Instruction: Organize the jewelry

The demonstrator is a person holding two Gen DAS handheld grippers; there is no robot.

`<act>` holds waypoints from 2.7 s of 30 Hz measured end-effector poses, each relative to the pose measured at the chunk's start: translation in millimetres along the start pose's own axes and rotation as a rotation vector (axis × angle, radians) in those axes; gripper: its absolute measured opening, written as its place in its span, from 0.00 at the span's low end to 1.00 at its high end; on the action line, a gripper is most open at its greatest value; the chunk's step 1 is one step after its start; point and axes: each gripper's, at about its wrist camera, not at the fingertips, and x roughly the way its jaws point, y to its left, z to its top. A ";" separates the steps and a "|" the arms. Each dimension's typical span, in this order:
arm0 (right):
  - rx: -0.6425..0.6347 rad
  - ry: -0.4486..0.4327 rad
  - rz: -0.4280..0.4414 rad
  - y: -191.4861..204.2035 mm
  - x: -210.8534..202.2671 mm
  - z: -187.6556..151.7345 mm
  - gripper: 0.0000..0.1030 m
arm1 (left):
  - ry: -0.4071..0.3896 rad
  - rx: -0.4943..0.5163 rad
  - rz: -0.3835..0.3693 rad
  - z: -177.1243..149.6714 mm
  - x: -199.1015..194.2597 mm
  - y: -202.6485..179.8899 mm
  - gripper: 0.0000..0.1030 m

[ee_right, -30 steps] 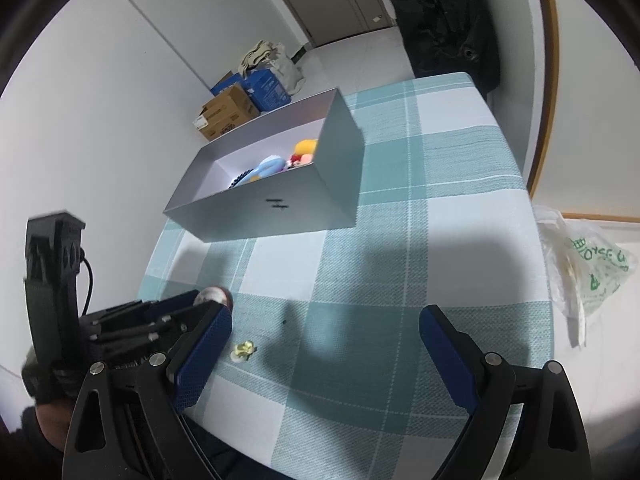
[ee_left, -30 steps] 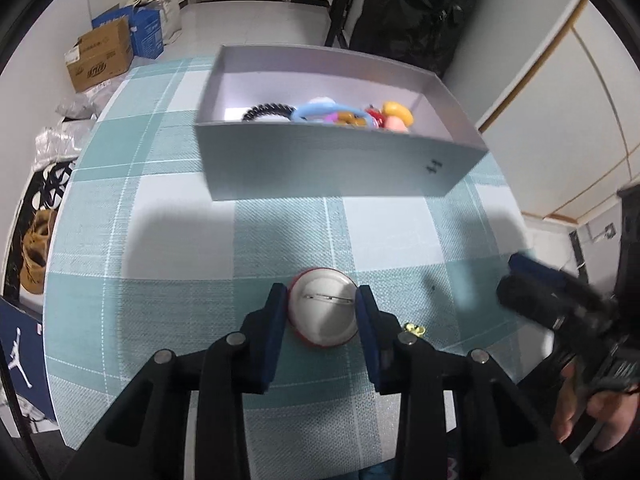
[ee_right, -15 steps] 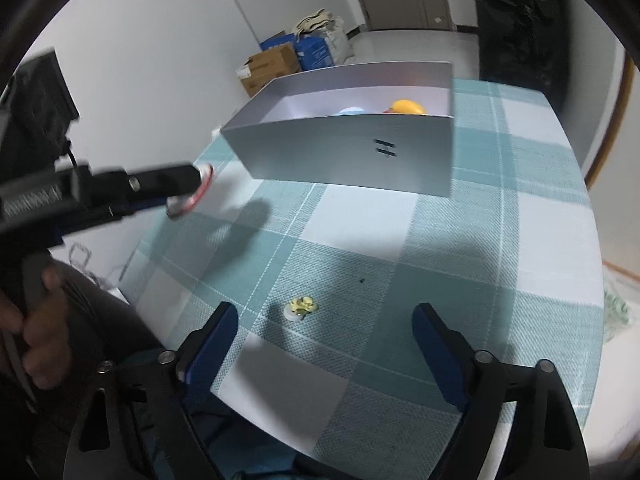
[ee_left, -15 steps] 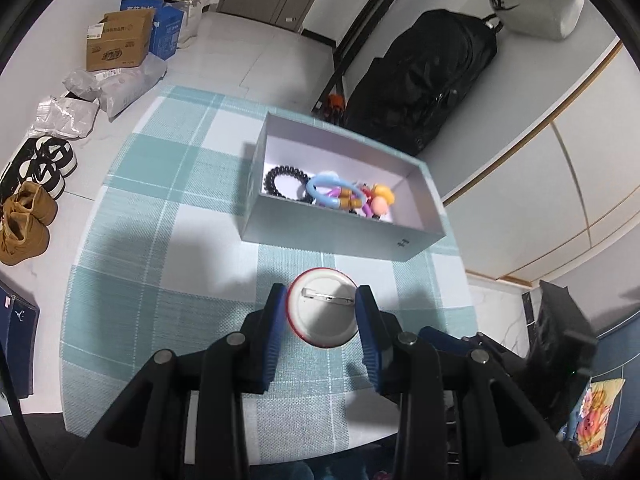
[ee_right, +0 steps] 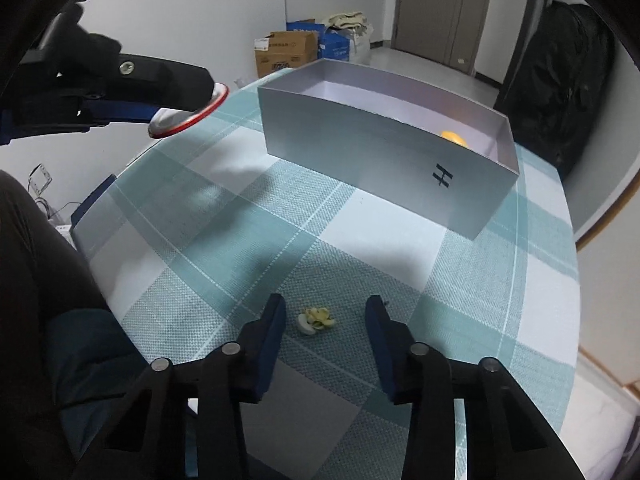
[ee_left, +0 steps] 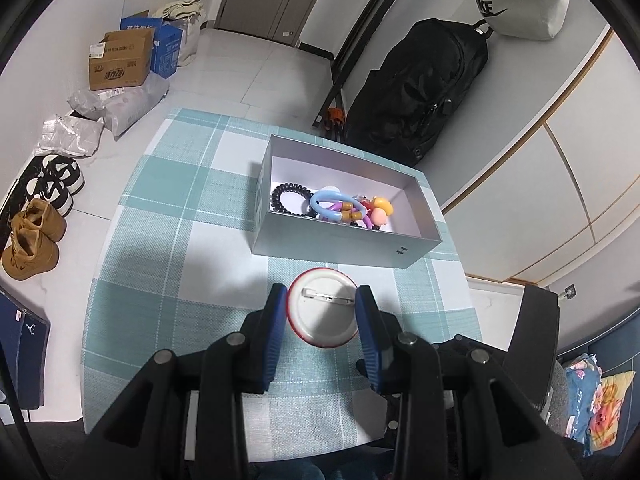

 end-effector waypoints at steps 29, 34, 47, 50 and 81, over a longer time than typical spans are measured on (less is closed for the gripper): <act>0.059 -0.046 -0.079 -20.4 -20.6 17.9 0.16 | 0.018 -0.024 0.012 3.2 12.2 -2.3 0.28; 0.073 -0.069 -0.070 -27.7 -27.0 32.1 0.16 | 0.001 -0.037 -0.001 10.4 14.0 -3.7 0.28; 0.151 -0.108 0.017 -70.6 -33.0 78.8 0.16 | -0.005 -0.022 -0.009 51.0 30.6 -20.8 0.28; 0.184 -0.109 0.043 -83.6 -30.4 88.5 0.16 | -0.001 -0.006 -0.007 58.5 34.9 -24.0 0.28; 0.550 -0.065 0.440 -162.9 29.6 112.5 0.16 | 0.113 0.011 -0.021 86.3 96.6 -21.2 0.28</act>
